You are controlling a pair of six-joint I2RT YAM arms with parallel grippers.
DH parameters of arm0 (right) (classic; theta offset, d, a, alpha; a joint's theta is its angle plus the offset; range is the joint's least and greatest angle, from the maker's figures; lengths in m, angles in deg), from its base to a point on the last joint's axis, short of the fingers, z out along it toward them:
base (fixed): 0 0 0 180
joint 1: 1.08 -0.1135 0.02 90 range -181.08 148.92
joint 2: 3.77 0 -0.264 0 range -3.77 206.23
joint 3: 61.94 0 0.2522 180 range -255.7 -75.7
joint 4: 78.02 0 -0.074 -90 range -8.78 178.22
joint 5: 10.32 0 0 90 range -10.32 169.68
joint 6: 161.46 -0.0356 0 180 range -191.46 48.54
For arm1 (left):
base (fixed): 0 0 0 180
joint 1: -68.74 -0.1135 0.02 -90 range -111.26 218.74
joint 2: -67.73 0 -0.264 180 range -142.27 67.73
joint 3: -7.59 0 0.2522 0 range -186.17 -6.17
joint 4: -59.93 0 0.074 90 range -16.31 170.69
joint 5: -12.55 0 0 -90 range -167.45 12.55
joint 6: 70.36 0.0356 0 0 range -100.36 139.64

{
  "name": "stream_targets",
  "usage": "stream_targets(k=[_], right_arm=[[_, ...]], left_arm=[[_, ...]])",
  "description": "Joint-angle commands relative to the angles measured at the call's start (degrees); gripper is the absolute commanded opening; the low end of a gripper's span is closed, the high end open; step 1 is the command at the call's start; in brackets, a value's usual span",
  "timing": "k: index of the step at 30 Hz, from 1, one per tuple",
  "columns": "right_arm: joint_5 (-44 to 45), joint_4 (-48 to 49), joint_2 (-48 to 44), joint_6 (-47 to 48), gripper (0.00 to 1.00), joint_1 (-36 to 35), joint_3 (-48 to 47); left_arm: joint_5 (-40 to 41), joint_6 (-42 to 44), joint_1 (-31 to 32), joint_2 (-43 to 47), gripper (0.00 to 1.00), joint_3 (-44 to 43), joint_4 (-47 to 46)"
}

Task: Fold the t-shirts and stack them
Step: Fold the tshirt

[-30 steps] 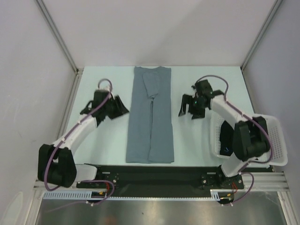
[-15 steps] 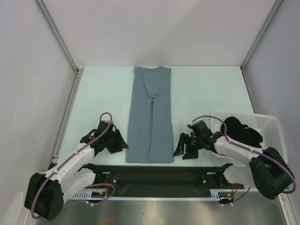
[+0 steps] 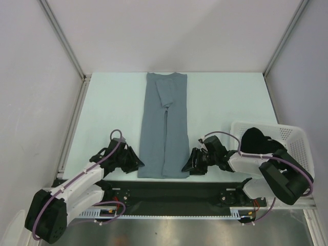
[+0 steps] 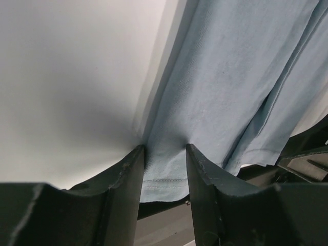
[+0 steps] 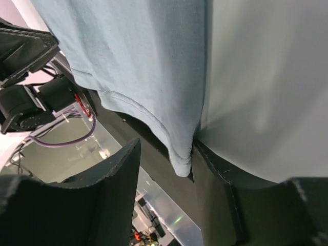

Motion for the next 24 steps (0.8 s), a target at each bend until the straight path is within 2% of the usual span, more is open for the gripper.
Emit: stream_targets(k=[1, 6, 12, 19, 24], right_arm=[[4.85, 0.59, 2.17, -1.01, 0.49, -1.29, 0.22], [5.11, -0.02, 2.70, -1.19, 0.46, -2.43, -0.22], [6.08, -1.68, -1.42, -3.30, 0.46, -3.05, 1.45], [6.43, -1.87, -5.47, -4.96, 0.44, -3.05, 3.73], [5.90, 0.24, -4.86, -5.58, 0.43, -3.40, 4.96]], left_arm=[[5.63, -2.20, 1.07, -1.38, 0.44, 2.19, 7.86], [4.50, -7.21, 1.24, 2.48, 0.44, 3.76, 11.30], [2.56, -7.75, 1.24, 6.88, 0.45, 4.91, 12.27], [-0.16, -7.75, 1.16, 4.95, 0.45, 5.44, 11.30], [-1.13, -8.54, 1.24, 5.12, 0.41, 5.70, 10.34]])
